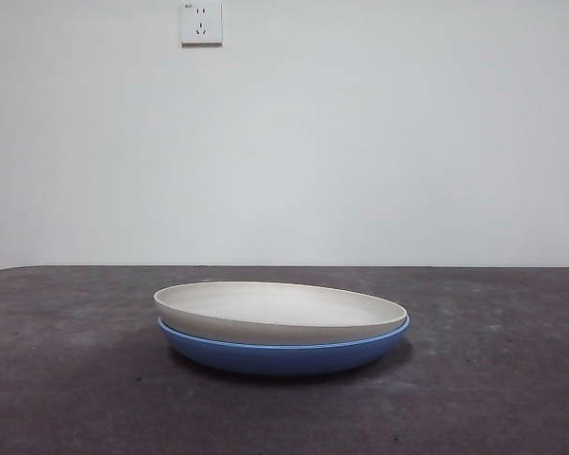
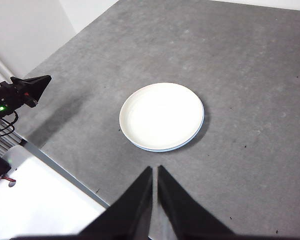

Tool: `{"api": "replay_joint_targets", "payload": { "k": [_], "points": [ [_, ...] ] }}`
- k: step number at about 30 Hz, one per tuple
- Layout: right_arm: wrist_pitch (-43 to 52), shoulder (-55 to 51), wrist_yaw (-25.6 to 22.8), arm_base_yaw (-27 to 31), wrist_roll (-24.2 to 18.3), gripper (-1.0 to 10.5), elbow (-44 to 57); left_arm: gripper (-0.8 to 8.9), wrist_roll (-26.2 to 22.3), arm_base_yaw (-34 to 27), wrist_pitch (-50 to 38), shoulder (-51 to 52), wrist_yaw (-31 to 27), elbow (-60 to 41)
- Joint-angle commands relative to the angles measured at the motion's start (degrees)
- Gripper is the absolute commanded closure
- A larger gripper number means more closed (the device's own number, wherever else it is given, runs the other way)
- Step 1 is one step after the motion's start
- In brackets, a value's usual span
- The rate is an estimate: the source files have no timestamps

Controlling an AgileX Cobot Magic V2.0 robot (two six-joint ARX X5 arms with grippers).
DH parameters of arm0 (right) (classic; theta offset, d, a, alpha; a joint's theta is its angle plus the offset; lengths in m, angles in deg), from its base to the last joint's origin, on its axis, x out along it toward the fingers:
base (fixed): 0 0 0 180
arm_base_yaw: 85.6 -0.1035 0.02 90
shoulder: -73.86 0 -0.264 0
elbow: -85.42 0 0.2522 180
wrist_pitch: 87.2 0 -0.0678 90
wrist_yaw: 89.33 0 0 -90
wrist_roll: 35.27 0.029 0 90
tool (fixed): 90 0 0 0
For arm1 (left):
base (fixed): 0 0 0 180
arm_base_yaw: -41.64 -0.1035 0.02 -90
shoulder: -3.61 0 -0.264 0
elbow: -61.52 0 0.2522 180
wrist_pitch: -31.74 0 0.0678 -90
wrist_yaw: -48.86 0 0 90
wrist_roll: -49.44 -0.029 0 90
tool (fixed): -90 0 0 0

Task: Pick up the white plate, put it on the blue plate, put it on desk

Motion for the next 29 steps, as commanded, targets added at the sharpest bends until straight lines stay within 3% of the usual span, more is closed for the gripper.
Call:
{"api": "replay_joint_targets", "payload": {
  "k": [1,10,14,17,23,26,29],
  "points": [
    [-3.91,0.26,0.11,-0.35,-0.26,9.3,-0.92,7.88,0.17,0.09,-0.85,0.11,-0.09,-1.18],
    [-3.89,0.26,0.11,0.87,-0.52,9.3,-0.90,7.88,0.17,0.09,-0.85,0.11,-0.09,-1.18],
    [0.07,-0.70,-1.25,6.67,-11.08,9.3,1.79,7.88,0.17,0.09,-0.85,0.11,-0.09,-1.18],
    [13.64,-4.09,-2.03,10.71,-15.65,9.3,11.69,7.88,0.17,0.09,-0.85,0.11,-0.09,-1.18],
    [53.94,-14.49,-2.08,17.09,-14.16,9.3,42.07,7.88,0.17,0.09,-0.85,0.11,-0.09,-1.18],
    [68.30,-18.62,-6.56,18.99,-13.66,9.3,55.93,7.88,0.17,0.09,-0.85,0.11,-0.09,-1.18],
    [74.27,-22.43,-13.88,19.69,-12.04,9.3,66.20,7.88,0.17,0.09,-0.85,0.11,-0.09,-1.18]
  ]
}}
